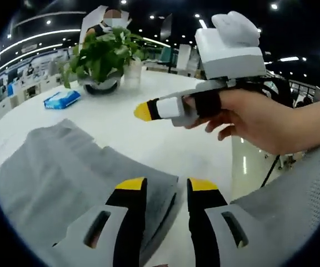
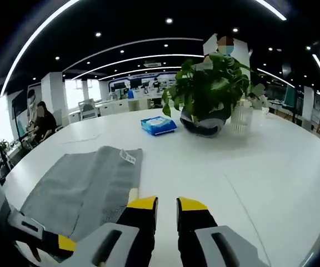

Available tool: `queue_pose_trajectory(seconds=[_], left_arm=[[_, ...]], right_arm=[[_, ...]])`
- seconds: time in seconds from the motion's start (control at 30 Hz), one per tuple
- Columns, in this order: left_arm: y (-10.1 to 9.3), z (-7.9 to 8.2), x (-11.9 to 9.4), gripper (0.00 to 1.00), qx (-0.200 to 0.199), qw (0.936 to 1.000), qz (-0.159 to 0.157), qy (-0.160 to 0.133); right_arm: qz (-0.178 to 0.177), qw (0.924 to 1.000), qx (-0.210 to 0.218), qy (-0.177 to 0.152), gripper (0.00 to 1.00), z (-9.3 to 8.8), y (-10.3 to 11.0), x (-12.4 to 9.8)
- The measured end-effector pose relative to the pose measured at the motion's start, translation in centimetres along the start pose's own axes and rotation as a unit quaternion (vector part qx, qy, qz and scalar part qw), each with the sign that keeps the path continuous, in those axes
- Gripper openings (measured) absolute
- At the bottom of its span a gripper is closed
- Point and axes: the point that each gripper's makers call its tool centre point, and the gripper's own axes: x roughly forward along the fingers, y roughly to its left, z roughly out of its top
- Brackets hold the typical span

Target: Open the folded towel by lifting each exposed corner and separating the folded layers until the towel lies flat within the target outline without major curled edges

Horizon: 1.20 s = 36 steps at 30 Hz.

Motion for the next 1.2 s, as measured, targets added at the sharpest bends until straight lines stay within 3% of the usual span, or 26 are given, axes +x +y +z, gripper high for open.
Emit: queue_pose_trajectory(seconds=[0.27,0.37,0.53,0.67,0.83,0.9,1.07,1.2], left_arm=[[0.1,-0.9,1.5,0.26,0.001,0.9998,0.0,0.022],[0.7,-1.4,1.5,0.23,0.021,0.999,0.017,0.036],[0.9,-1.0,1.3,0.14,0.012,0.9992,0.021,0.032],[1.0,-0.4,1.1,0.04,0.014,0.9993,0.026,0.023],[1.7,0.6,0.3,0.03,0.006,0.9992,0.038,0.01],[2.6,1.1,-0.4,0.03,0.001,0.9984,0.057,0.003],[5.3,3.7,-3.0,0.03,-0.072,0.9899,0.11,-0.053],[7.5,4.6,-4.7,0.03,-0.08,0.9835,0.145,-0.074]], right_arm=[[0.0,1.0,0.0,0.005,0.1,-0.3,0.1,0.0],[0.002,1.0,-0.002,0.008,0.09,-0.4,0.2,0.1],[-0.001,1.0,-0.003,0.004,0.07,-0.3,-0.1,0.0],[-0.001,1.0,-0.005,0.006,0.07,-0.4,-0.1,0.0],[-0.006,0.9998,-0.018,-0.001,0.06,-0.1,0.0,-0.2],[-0.006,0.9997,-0.023,-0.001,0.06,-0.1,0.0,-0.2],[0.004,0.9995,-0.031,0.0,0.06,0.0,0.7,-0.1],[0.008,0.9986,-0.052,-0.002,0.06,0.2,1.2,0.0]])
